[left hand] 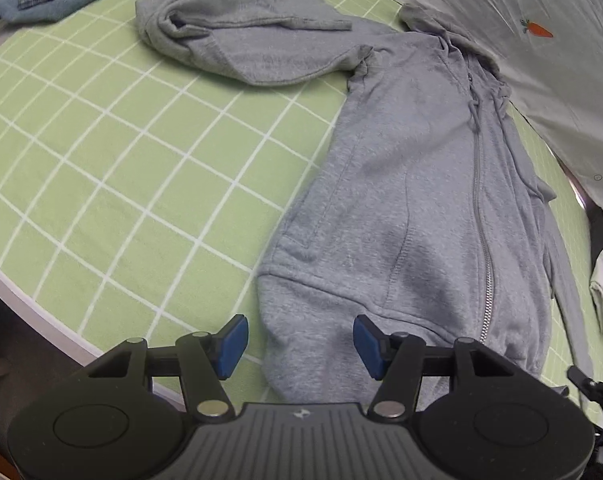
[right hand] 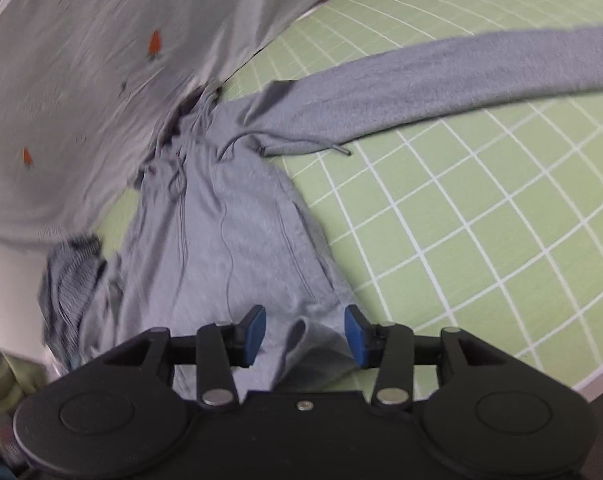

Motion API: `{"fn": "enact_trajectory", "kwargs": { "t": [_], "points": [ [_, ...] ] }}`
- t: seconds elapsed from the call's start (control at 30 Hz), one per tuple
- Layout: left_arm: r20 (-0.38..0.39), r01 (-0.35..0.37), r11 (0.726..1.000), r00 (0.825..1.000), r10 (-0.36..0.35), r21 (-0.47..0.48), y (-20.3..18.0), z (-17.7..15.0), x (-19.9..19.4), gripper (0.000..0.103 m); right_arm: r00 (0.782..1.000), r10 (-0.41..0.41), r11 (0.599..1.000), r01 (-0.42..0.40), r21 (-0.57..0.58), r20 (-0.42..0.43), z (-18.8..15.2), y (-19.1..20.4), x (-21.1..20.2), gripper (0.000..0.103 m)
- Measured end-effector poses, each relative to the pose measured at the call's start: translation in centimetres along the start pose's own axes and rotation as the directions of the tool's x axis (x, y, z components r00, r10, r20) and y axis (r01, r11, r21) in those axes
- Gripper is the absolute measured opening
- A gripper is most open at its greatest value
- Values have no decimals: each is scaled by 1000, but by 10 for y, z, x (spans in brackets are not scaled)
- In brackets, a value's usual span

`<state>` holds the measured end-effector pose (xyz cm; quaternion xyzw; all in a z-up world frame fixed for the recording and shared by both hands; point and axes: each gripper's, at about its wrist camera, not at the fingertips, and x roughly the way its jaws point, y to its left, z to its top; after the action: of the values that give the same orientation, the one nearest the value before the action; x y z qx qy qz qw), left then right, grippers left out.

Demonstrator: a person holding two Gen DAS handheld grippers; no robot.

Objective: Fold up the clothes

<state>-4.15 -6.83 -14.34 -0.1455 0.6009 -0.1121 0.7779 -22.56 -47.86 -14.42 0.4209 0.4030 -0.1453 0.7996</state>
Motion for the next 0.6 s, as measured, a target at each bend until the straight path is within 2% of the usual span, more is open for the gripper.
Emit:
{"fn": "enact_trajectory", "kwargs": {
  "t": [0.1,0.13,0.17,0.2,0.23,0.27,0.3,0.37,0.43,0.47,0.53,0.6],
  "points": [
    [-6,15,1000,1000,-15,-2,-1,-3,2,56,998,-31,999,32,33,-50,1,-1,12,47],
    [-8,20,1000,1000,-20,-3,-2,-4,2,51,997,-41,998,43,43,-67,1,-2,16,45],
    [-10,25,1000,1000,-25,-4,-2,-5,3,28,995,-50,997,55,54,-84,1,-2,20,33],
    [-12,30,1000,999,-30,-5,-3,-6,3,16,993,-60,996,66,64,-101,1,-2,24,24],
    [-11,39,999,999,-39,-5,-3,-6,3,14,992,-65,996,71,49,-104,0,-2,23,8],
    [11,78,997,997,-78,-1,-2,-5,-5,9,992,-70,997,74,29,-103,-2,-2,21,7],
    [32,119,993,992,-119,3,-2,-4,-14,8,992,-76,997,77,9,-102,-4,-1,20,7],
    [60,229,973,971,-229,17,1,1,-40,7,991,-86,996,83,-30,-101,-7,-1,16,6],
    [83,264,964,961,-264,20,7,3,-60,7,991,-96,994,89,-69,-98,-11,0,13,6],
    [82,236,971,968,-238,33,9,2,-62,8,990,-101,992,92,-89,-97,-13,0,11,6],
    [43,134,987,990,-138,87,11,-4,-48,9,989,-111,987,99,-128,-95,-16,1,8,6],
    [-26,22,994,999,-19,105,16,-13,-25,9,988,-121,981,105,-166,-92,-20,2,5,7]
  ]
}}
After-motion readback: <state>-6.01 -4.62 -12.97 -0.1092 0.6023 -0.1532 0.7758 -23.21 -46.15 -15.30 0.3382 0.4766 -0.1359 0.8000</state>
